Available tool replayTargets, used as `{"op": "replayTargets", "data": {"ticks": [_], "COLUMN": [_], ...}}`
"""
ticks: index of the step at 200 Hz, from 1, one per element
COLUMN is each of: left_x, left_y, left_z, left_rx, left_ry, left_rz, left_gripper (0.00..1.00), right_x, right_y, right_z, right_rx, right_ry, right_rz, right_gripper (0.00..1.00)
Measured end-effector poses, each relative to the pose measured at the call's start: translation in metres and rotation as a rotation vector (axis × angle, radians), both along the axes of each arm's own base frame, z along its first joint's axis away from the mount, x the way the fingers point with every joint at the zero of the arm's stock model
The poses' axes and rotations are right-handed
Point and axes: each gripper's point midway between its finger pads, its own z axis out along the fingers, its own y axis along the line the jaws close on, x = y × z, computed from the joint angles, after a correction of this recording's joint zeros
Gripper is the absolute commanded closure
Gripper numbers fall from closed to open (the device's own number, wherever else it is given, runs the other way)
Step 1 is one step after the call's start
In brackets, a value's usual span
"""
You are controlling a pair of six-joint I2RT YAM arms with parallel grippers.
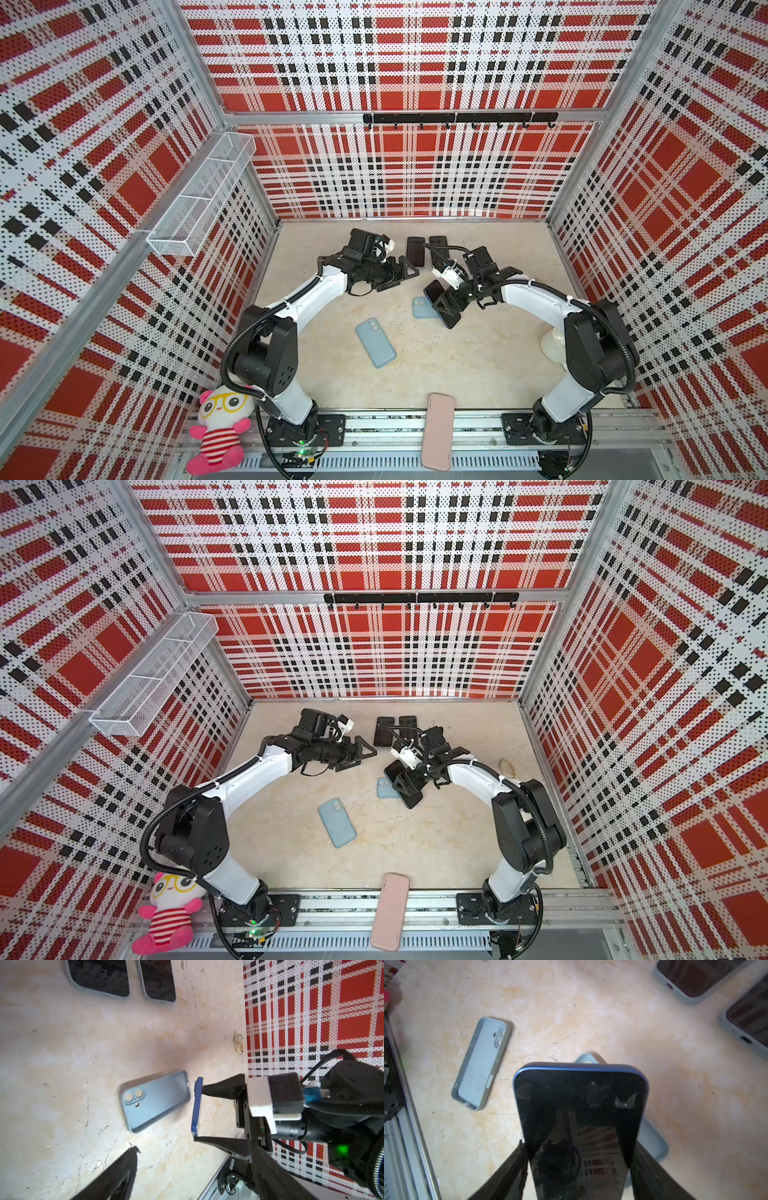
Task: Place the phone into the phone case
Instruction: 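Grasp the phone edge with the left gripper while the right gripper releases it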
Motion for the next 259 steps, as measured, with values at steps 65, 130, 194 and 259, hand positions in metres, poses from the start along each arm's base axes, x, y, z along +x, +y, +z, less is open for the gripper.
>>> {"op": "replayTargets", "data": {"ticks": [65,130,194,259], "left_x": [-0.014,-0.023,-0.018,-0.031], "left_y": [-0.018,-0.033,-0.040,-0.026], "left_z": [-0.017,-0.035,-0.031,-0.046], "left_rx": [-0.010,-0.006,-0.048,-0.195], "left_ry": [0.052,0.101,0.072,0.032], "left_rz": [-0.079,-0.119,-0.098,0.071], "left_gripper": [0.27,0.62,0.93,1.00], "right_x": [-0.008,-0.010,-0.003,0.013], "right_y": [0.031,0.042,0.035,-0.056], "right_z": [0.016,0.026,0.032,0.086], "right_rx": [0.058,0.071,-0.005,0.148], "right_ry": [-0.119,-0.178,-0.187,-0.176], "right_rz": [0.231,0.325,0.316,-0.220], "right_gripper": [0.72,0.72,0.33,0.00]}}
